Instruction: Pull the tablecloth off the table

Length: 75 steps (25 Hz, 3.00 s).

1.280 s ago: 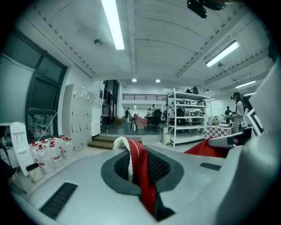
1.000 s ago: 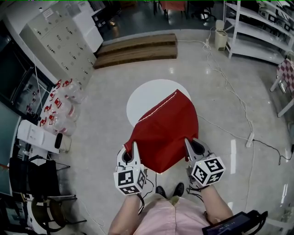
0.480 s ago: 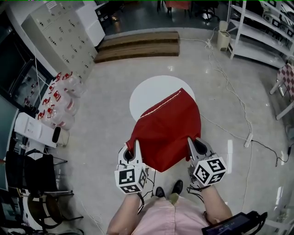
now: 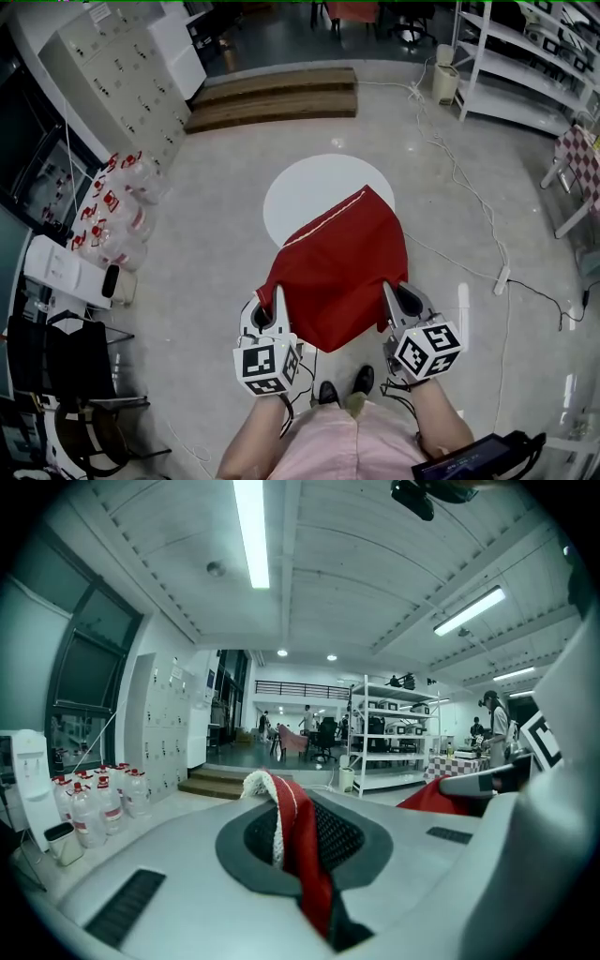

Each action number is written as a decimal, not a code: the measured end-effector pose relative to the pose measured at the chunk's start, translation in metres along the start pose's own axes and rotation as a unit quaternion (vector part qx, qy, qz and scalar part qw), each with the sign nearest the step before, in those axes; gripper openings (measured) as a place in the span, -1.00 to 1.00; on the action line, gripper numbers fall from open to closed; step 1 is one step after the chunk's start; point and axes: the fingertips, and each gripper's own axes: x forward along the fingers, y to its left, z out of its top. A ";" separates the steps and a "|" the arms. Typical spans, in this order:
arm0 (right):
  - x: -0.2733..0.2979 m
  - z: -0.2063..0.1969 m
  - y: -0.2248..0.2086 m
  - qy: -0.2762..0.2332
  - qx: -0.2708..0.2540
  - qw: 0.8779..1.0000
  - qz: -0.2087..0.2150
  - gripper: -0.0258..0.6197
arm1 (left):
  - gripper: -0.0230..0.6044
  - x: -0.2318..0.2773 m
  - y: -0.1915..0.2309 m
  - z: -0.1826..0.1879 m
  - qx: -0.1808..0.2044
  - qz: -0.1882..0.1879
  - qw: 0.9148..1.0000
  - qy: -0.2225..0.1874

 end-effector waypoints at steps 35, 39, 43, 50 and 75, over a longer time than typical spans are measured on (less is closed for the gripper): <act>-0.040 -0.016 0.073 -0.037 -0.014 0.998 -0.047 -0.83 | -0.81 -0.061 0.037 0.004 -0.002 -0.056 0.998 -0.034; -0.046 -0.019 0.071 -0.042 -0.015 0.998 -0.045 -0.83 | -0.81 -0.064 0.034 0.001 0.000 -0.053 0.998 -0.037; -0.055 -0.021 0.072 -0.037 -0.020 0.998 -0.041 -0.83 | -0.81 -0.070 0.028 0.002 0.001 -0.047 0.998 -0.036; -0.084 -0.017 0.065 -0.036 -0.021 0.999 -0.031 -0.83 | -0.81 -0.087 0.006 0.007 0.004 -0.037 0.999 -0.038; -0.174 -0.007 0.063 -0.053 -0.025 0.998 0.009 -0.83 | -0.81 -0.174 -0.056 0.012 0.024 0.004 0.999 -0.049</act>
